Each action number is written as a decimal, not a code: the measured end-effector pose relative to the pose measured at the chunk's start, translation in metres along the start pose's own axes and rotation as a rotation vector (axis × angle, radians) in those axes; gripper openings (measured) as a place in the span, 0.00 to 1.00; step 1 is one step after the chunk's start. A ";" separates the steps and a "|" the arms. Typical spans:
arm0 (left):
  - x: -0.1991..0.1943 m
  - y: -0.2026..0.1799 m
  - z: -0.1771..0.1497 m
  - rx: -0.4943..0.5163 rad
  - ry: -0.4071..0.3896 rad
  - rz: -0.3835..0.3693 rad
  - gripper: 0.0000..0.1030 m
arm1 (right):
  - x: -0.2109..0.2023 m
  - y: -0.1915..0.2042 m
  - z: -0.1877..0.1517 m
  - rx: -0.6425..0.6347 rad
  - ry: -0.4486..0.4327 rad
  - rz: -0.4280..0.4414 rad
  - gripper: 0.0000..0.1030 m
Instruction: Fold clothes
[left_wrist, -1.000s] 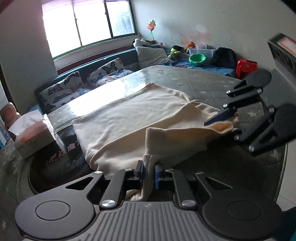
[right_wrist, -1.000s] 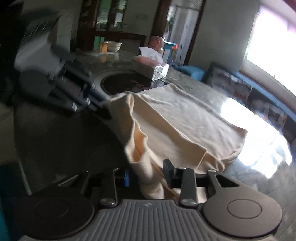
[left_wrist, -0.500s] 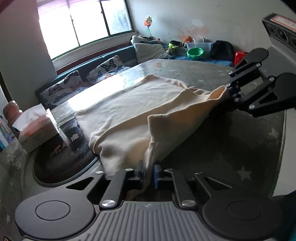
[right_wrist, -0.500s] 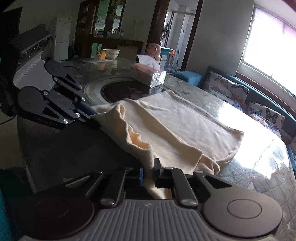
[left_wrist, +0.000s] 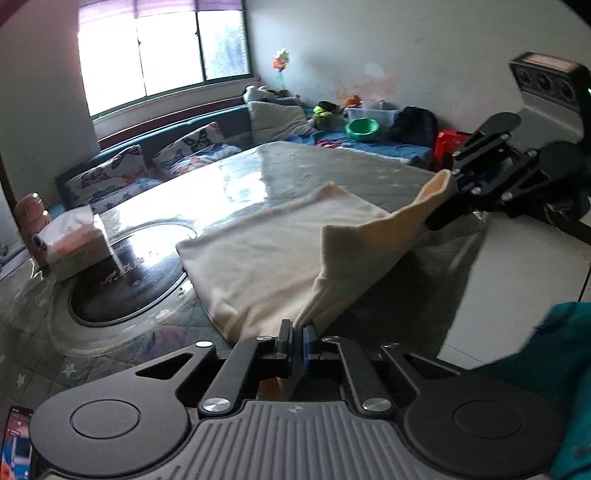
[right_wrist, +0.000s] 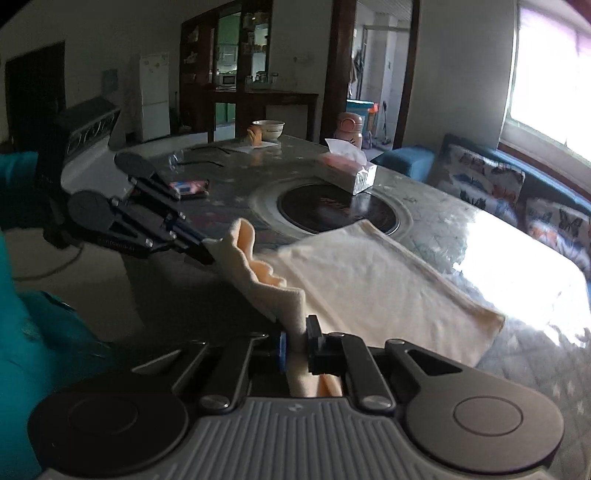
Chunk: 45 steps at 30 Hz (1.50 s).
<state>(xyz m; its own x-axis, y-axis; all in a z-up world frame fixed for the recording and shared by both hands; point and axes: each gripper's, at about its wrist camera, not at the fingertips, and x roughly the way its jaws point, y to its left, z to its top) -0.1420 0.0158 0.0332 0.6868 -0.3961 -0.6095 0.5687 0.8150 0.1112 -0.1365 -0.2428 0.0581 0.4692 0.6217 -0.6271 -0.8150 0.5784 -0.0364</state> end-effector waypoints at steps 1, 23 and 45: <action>0.000 -0.001 0.003 0.012 -0.007 0.003 0.05 | -0.003 0.001 0.003 0.008 0.006 0.001 0.08; 0.213 0.080 0.097 -0.023 0.036 0.148 0.09 | 0.129 -0.175 0.024 0.322 0.063 -0.282 0.10; 0.159 0.069 0.061 -0.181 0.012 0.140 0.39 | 0.187 -0.154 0.048 0.336 0.104 -0.250 0.20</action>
<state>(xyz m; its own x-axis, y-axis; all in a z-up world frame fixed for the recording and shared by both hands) 0.0341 -0.0170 -0.0085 0.7475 -0.2698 -0.6070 0.3773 0.9246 0.0536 0.0931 -0.1896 -0.0163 0.5874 0.3938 -0.7070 -0.5165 0.8550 0.0471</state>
